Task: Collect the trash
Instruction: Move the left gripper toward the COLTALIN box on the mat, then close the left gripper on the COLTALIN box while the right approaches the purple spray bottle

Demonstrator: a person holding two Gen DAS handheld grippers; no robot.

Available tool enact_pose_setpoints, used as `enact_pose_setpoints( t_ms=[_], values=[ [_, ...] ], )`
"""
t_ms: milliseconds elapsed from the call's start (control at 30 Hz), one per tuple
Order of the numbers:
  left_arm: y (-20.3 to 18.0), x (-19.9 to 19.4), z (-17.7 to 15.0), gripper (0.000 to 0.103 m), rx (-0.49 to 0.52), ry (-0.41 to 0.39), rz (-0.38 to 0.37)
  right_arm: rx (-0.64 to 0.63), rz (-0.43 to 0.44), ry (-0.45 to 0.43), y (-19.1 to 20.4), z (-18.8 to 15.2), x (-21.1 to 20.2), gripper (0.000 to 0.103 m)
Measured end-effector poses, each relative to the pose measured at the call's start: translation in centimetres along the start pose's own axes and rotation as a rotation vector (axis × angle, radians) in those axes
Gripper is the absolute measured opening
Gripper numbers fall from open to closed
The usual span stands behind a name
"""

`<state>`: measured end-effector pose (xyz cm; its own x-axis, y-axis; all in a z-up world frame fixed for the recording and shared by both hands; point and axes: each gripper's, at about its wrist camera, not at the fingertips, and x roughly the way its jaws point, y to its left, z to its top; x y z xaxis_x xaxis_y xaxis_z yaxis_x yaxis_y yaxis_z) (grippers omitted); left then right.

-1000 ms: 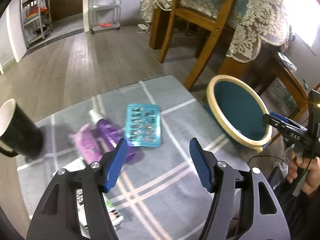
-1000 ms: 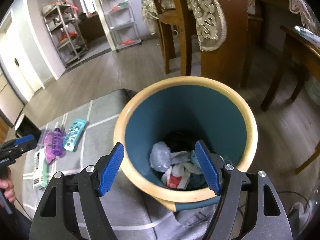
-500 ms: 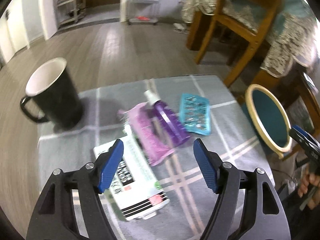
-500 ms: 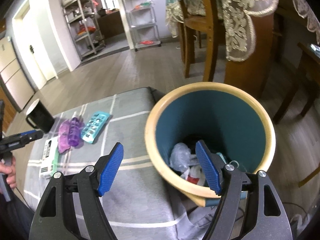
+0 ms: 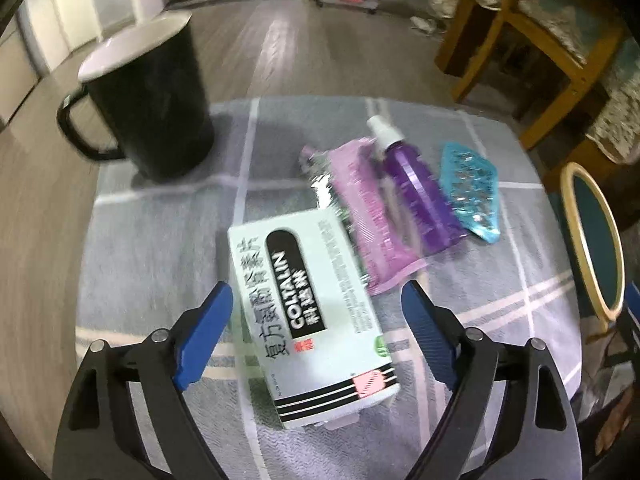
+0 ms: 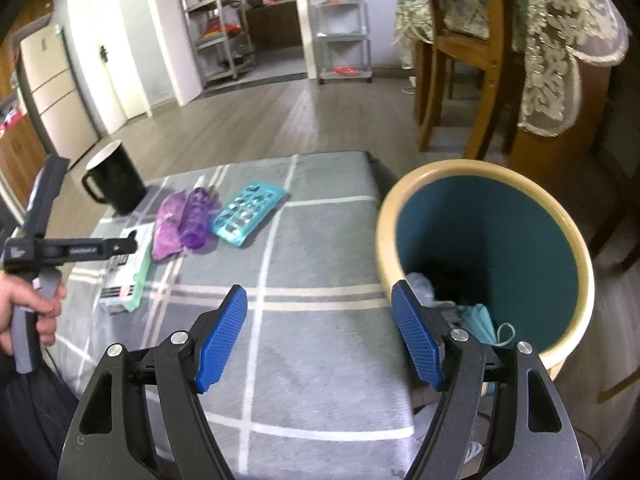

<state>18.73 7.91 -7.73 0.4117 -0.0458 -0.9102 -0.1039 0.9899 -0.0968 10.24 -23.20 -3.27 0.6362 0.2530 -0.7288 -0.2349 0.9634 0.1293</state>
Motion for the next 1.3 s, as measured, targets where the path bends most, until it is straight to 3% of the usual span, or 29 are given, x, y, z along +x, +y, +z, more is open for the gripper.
enact_pose_setpoints(
  t_ms=[167,500,767,1300],
  values=[
    [1.2,1.7,-0.1,0.085,-0.095,0.059,-0.014,-0.022,0.011,0.003,0.9,-0.4,0.0,0.075],
    [-0.3,2.8,-0.5,0.085,-0.018,0.065,0.056,-0.020,0.024,0.021,1.1,-0.6,0.5,0.075],
    [-0.6,3.0,-0.8,0.076,-0.064,0.058,0.022,-0.012,0.041,0.030,1.6,-0.2,0.9,0.075],
    [1.6,-3.2,-0.6,0.076,-0.144,-0.148,-0.056,0.046,0.103,0.077,3.3,2.5,4.2,0.072]
  ],
)
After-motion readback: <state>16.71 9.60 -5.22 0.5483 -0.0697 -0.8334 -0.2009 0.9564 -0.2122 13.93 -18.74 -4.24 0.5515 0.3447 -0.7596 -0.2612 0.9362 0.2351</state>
